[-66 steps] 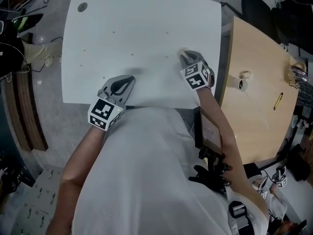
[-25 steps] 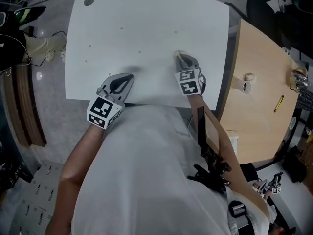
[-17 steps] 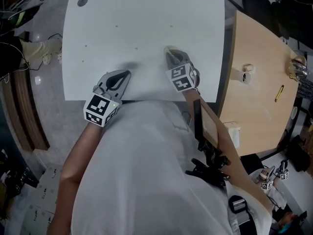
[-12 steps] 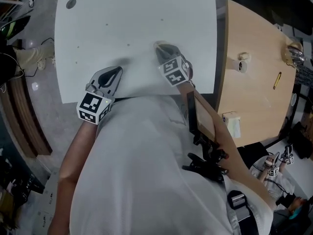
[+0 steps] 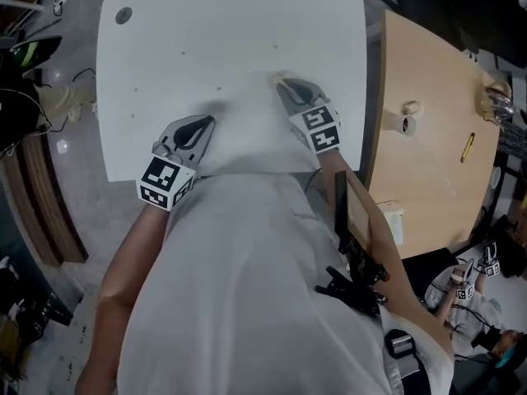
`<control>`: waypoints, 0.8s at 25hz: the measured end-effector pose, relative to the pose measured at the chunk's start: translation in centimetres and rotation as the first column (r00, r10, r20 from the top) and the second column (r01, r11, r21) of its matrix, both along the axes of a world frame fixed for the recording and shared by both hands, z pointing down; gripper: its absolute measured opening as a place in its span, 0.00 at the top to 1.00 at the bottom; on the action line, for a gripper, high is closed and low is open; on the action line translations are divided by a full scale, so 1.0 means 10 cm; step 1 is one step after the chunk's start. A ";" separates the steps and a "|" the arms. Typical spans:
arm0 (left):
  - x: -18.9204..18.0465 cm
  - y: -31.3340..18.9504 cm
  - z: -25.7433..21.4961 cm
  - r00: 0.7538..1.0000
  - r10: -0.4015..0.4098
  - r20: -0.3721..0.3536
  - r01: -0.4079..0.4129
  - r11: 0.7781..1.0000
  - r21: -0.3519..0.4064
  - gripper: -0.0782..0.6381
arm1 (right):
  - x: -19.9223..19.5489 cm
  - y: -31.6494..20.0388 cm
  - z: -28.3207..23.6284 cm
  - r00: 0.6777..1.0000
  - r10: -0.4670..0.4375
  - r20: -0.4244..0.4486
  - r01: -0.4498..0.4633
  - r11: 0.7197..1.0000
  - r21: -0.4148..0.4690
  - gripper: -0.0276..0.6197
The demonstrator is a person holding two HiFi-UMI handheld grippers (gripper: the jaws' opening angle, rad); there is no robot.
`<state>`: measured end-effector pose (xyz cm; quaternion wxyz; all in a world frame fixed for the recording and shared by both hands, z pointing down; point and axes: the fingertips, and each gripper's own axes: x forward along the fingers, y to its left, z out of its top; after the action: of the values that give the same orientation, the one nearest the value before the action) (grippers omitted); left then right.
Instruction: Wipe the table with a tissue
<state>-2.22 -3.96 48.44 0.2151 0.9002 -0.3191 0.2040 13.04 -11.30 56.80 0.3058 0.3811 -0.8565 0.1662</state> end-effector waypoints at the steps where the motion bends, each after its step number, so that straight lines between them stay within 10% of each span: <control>1: 0.03 0.01 0.01 1.000 -0.002 -0.002 0.002 1.000 -0.002 0.88 | 0.15 -0.12 0.00 1.000 0.021 -0.018 -0.021 1.000 0.008 0.88; 20: -0.20 0.31 0.08 0.980 -0.197 0.041 0.199 0.979 -0.038 0.88 | 0.36 -1.27 0.39 0.974 0.079 -0.214 -0.059 0.994 0.096 0.88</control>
<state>-4.20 -0.83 49.22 0.2470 0.8554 -0.4067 0.2048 16.63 -24.01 60.74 0.3746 0.4400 -0.8105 0.0955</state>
